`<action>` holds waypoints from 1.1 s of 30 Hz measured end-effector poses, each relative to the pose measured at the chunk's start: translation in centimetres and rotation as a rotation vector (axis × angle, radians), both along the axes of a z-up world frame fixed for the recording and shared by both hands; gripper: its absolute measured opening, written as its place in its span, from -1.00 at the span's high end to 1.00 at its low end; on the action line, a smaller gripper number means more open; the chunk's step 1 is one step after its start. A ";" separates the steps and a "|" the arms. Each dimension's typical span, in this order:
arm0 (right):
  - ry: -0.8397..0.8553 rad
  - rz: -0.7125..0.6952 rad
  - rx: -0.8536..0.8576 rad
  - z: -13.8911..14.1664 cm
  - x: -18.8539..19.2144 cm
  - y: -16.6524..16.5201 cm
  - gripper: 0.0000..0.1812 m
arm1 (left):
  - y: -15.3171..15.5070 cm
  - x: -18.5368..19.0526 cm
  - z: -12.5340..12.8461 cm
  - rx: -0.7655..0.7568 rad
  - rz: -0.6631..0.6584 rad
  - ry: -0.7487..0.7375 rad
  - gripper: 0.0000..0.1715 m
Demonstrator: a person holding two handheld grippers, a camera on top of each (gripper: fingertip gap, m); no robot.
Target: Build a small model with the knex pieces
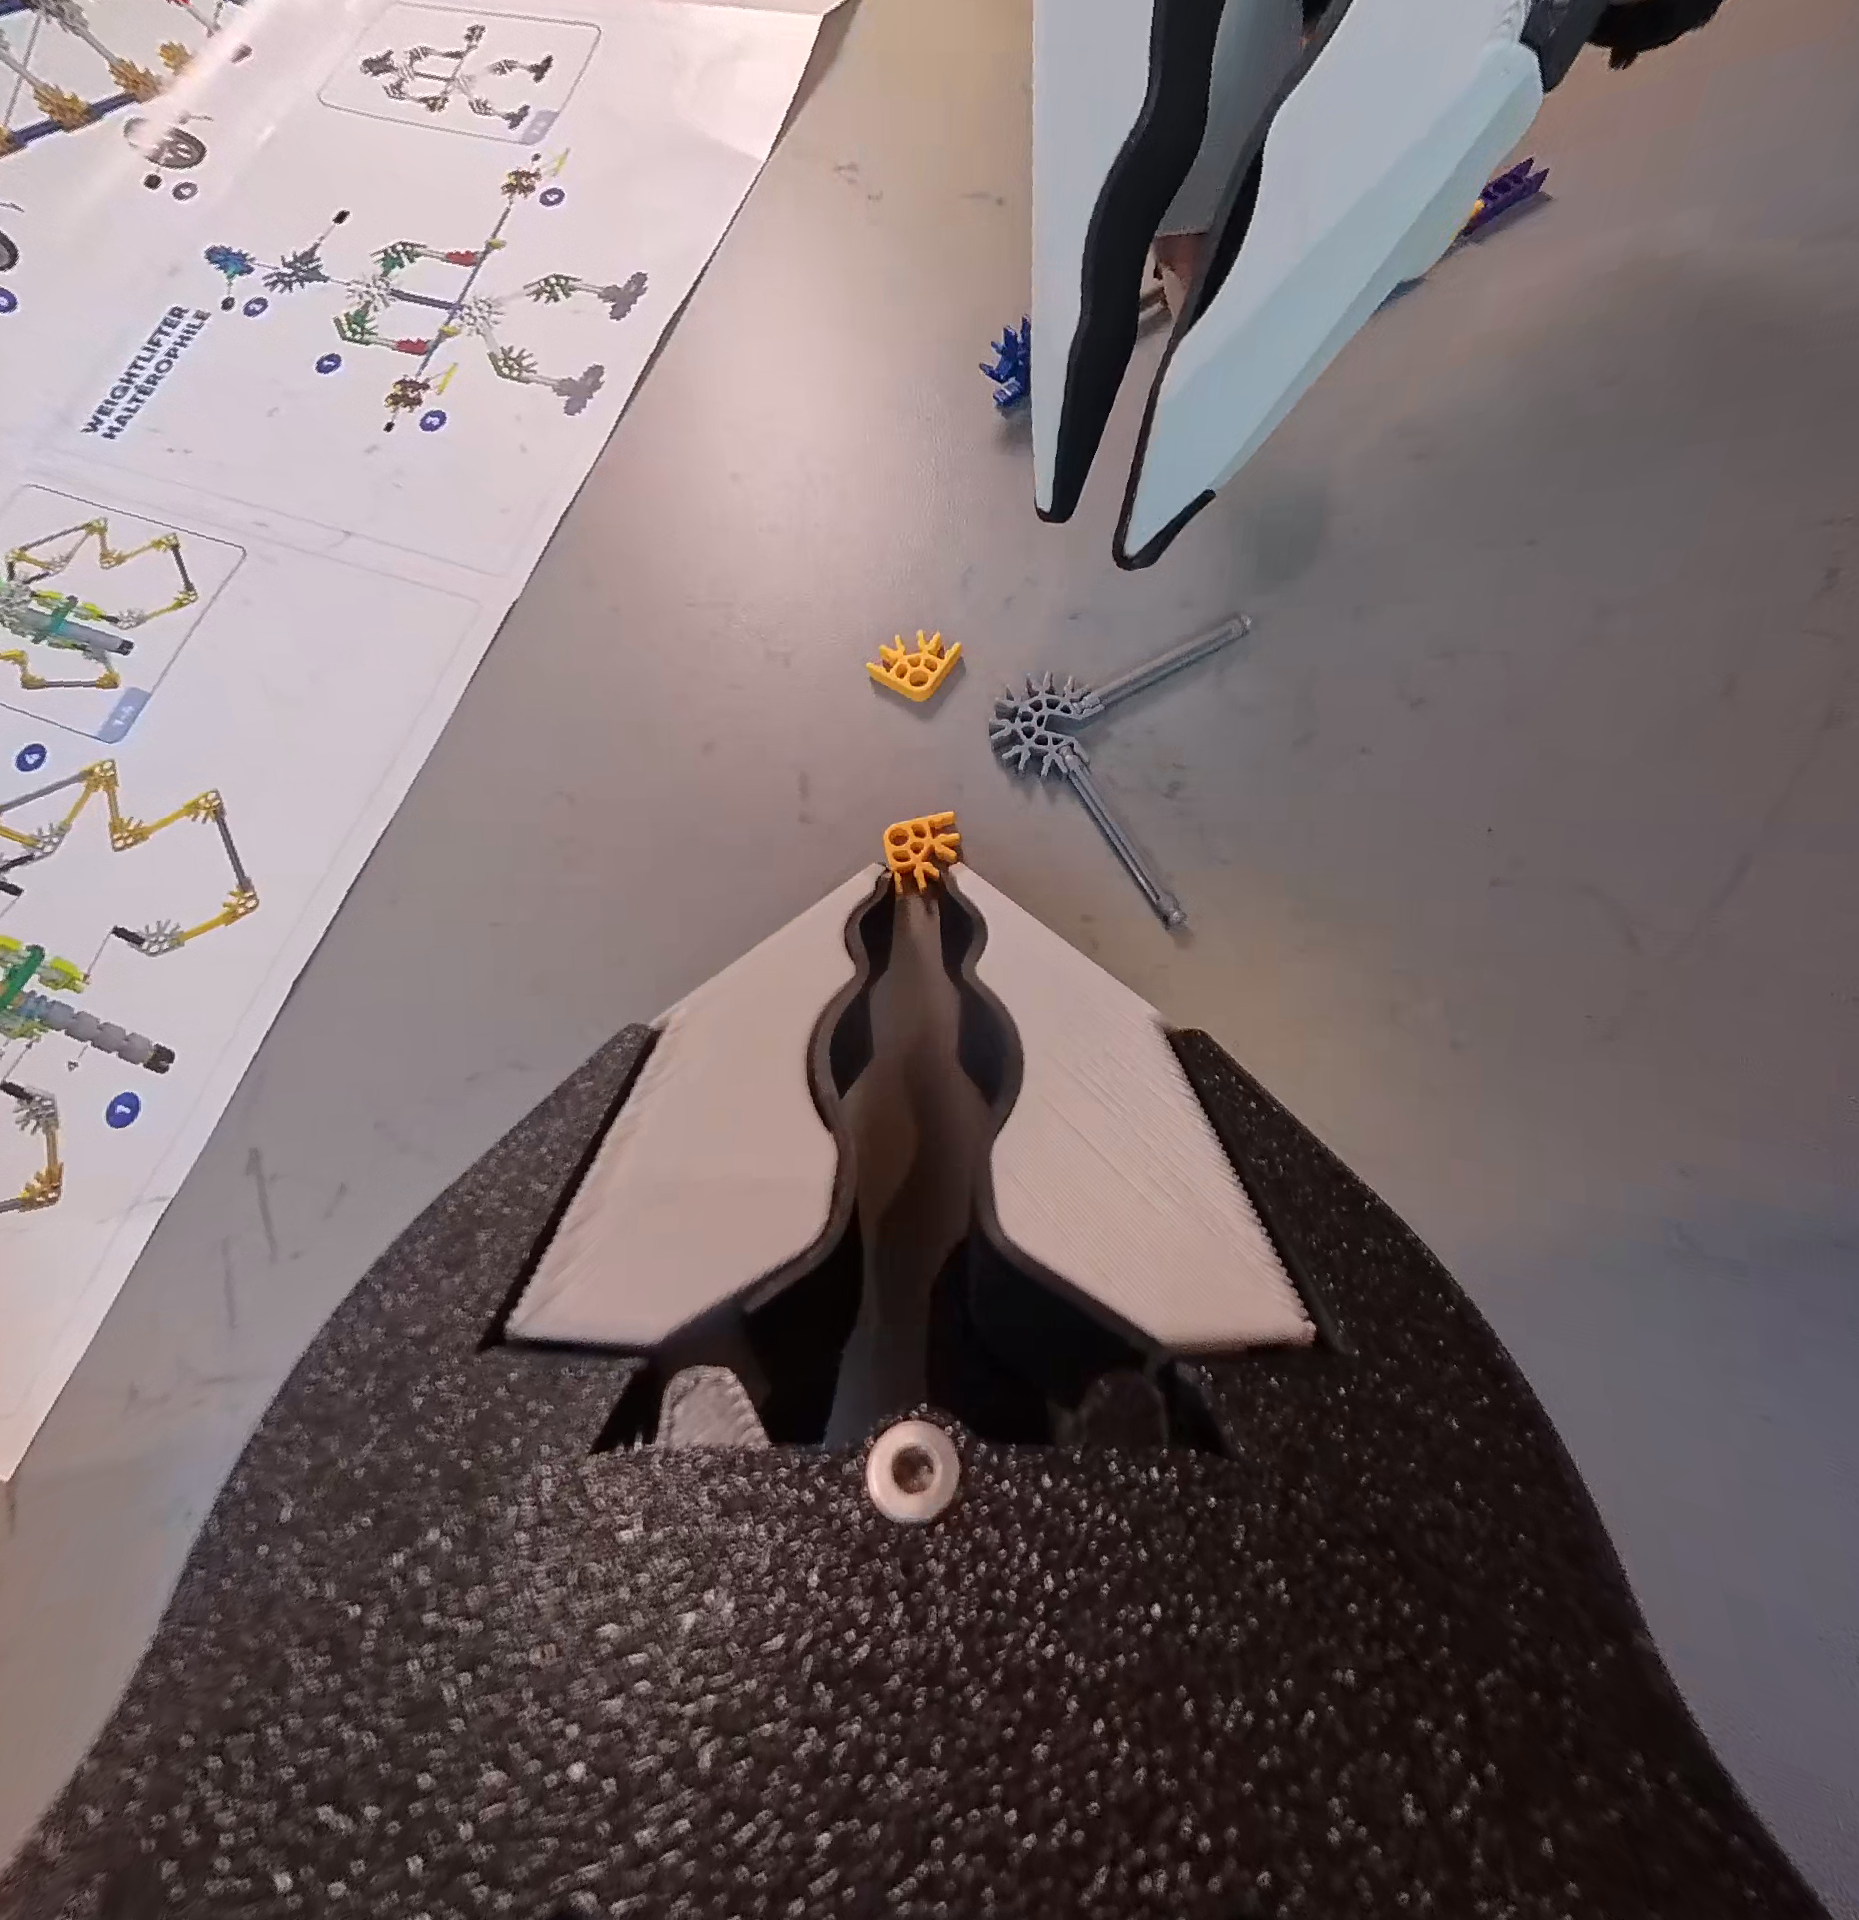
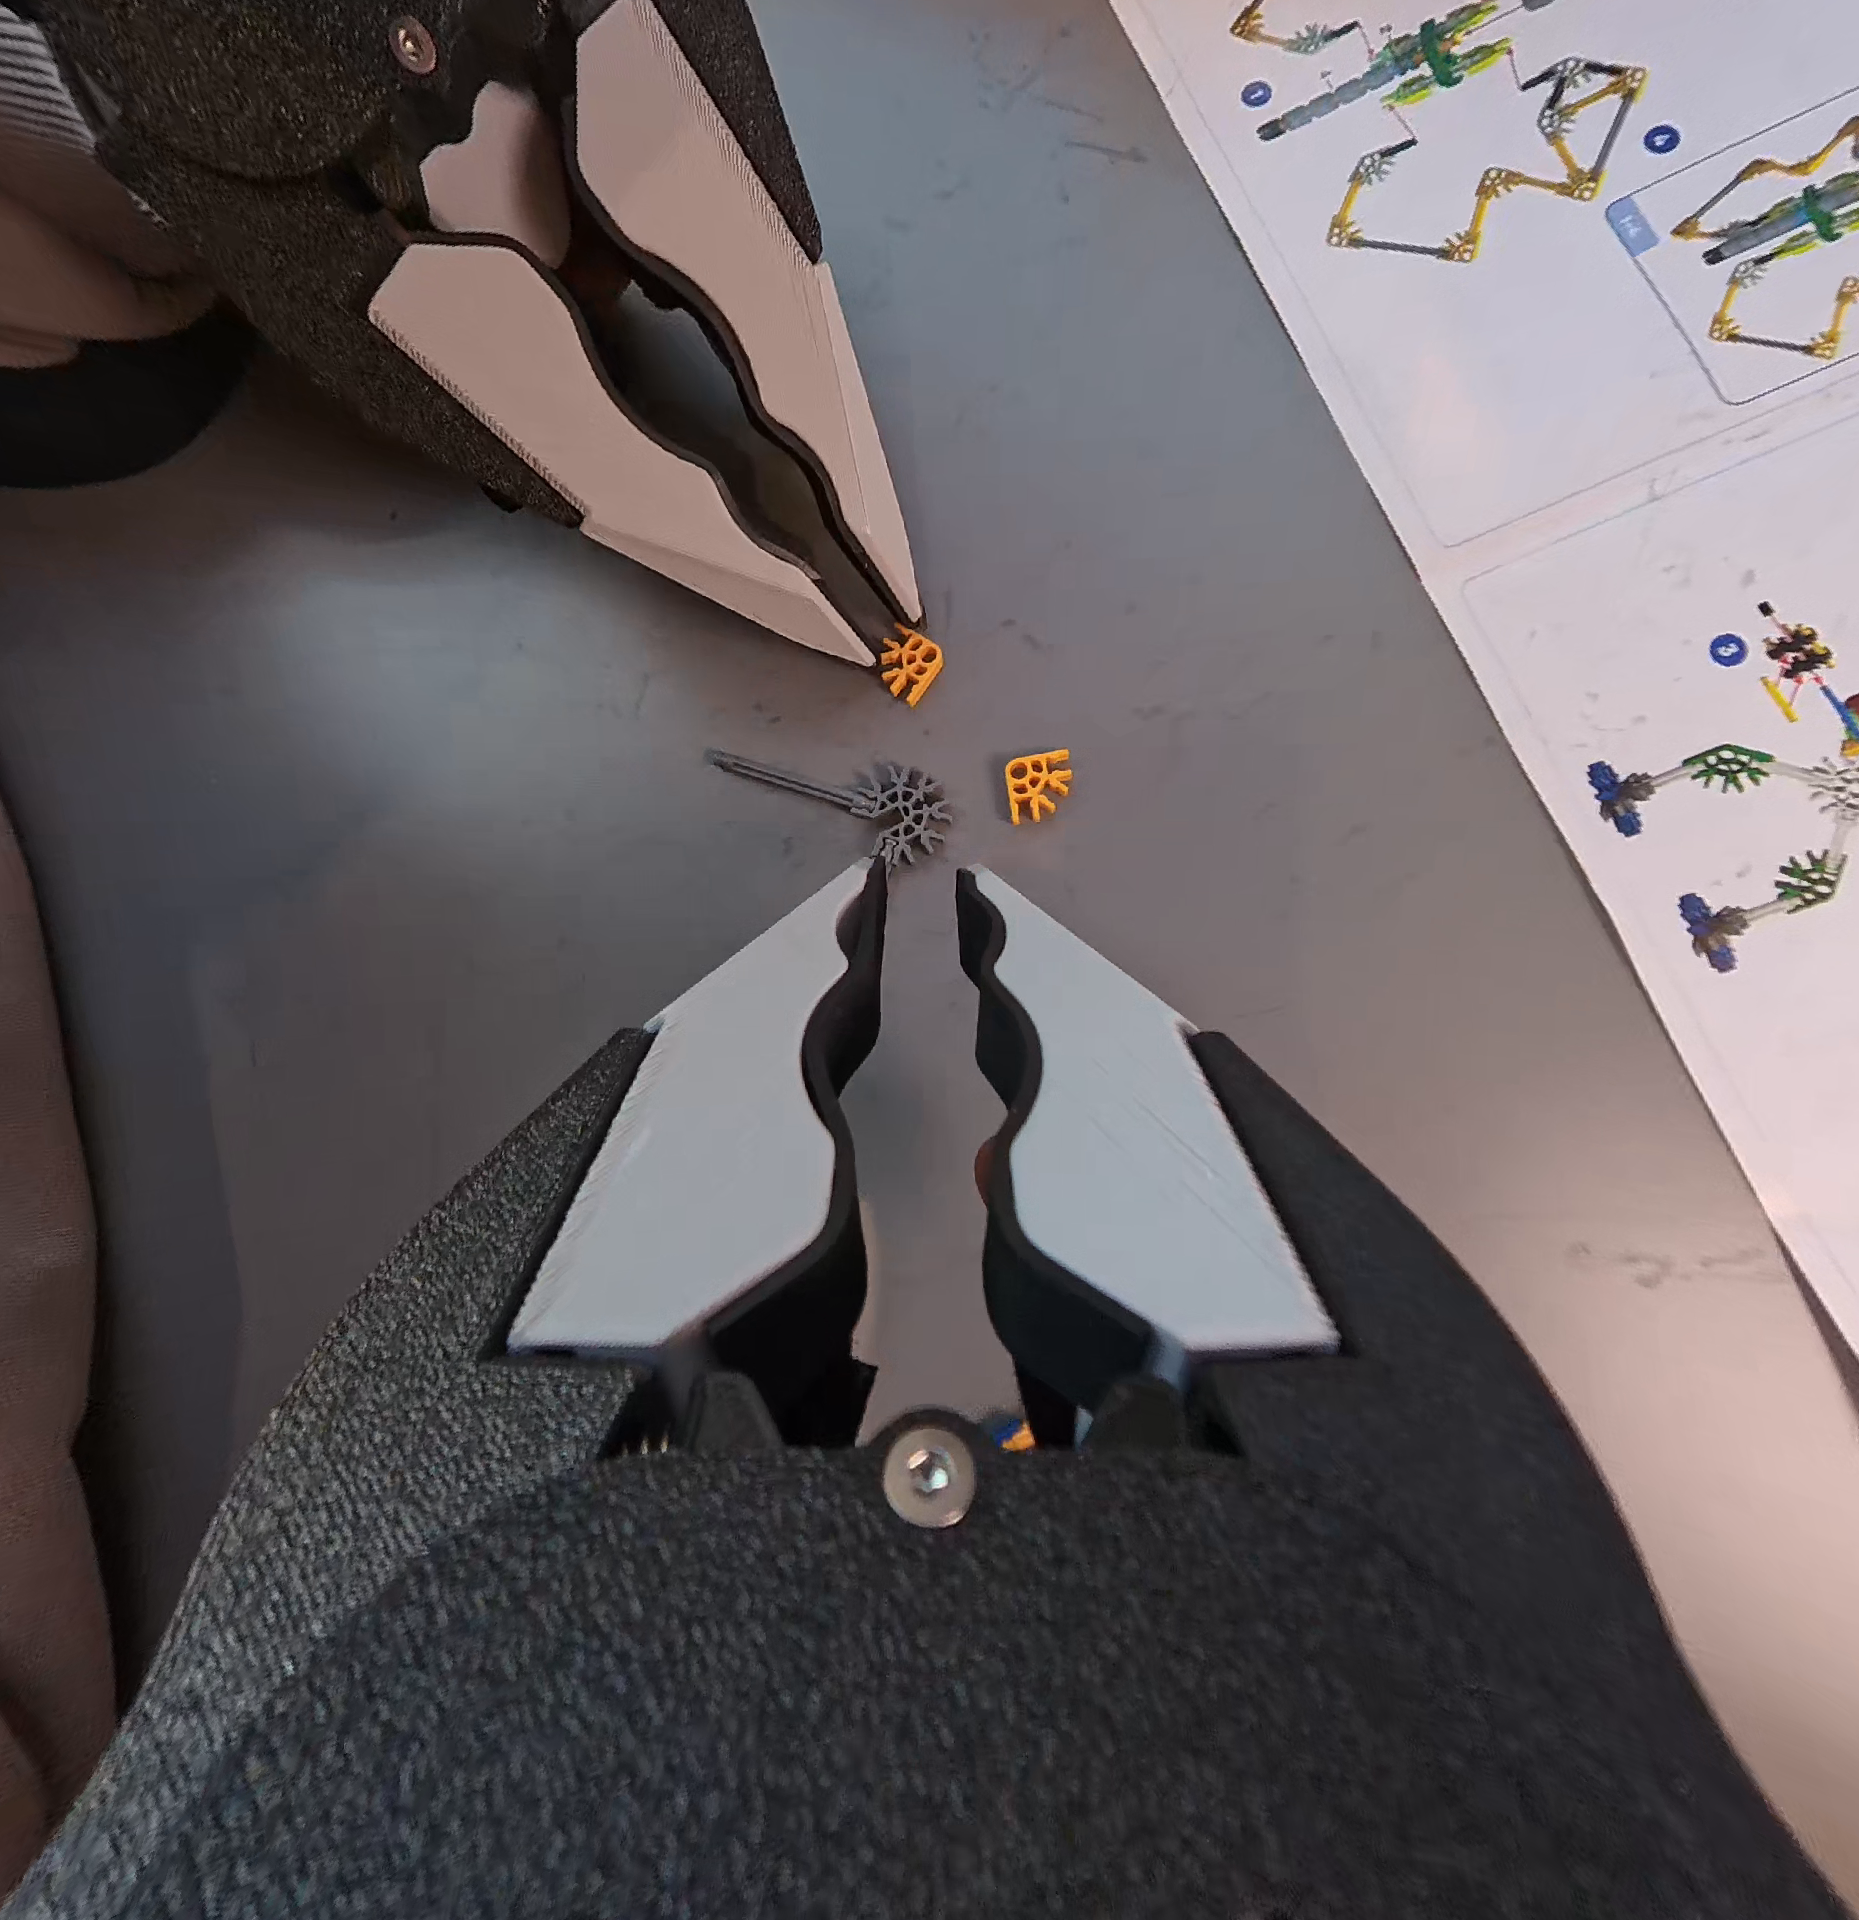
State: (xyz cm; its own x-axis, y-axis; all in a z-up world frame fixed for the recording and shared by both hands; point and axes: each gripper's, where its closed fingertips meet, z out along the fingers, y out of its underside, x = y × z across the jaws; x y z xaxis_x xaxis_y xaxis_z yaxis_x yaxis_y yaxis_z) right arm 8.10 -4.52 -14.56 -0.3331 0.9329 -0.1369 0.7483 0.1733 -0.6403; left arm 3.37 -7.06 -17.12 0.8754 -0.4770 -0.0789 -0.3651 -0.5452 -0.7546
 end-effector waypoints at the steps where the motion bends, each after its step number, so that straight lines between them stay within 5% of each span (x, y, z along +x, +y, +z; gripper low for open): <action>1: 0.011 -0.011 -0.009 0.1 -0.1 0.0 0.87 | -0.1 0.0 0.0 -0.001 -0.002 -0.002 0.91; 9: 0.089 -0.021 -0.034 0.7 -1.0 -0.2 0.86 | -1.1 0.1 0.9 0.002 -0.022 -0.045 0.91; 22: 0.129 0.347 0.169 -0.6 -1.7 -4.3 0.75 | -3.3 1.8 1.2 -0.062 -0.148 -0.061 0.95; 33: 0.021 0.418 0.260 -2.5 -1.5 -4.4 0.86 | -5.5 2.8 0.6 -0.157 -0.241 -0.065 0.98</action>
State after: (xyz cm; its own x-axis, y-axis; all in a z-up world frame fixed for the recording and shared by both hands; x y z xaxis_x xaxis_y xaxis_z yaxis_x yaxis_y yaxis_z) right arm 6.57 -8.93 -17.06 -0.6865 0.7210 0.0936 0.5679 0.6121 -0.5503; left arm 6.15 -12.59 -16.54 0.7365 -0.6734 0.0645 -0.4520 -0.5607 -0.6938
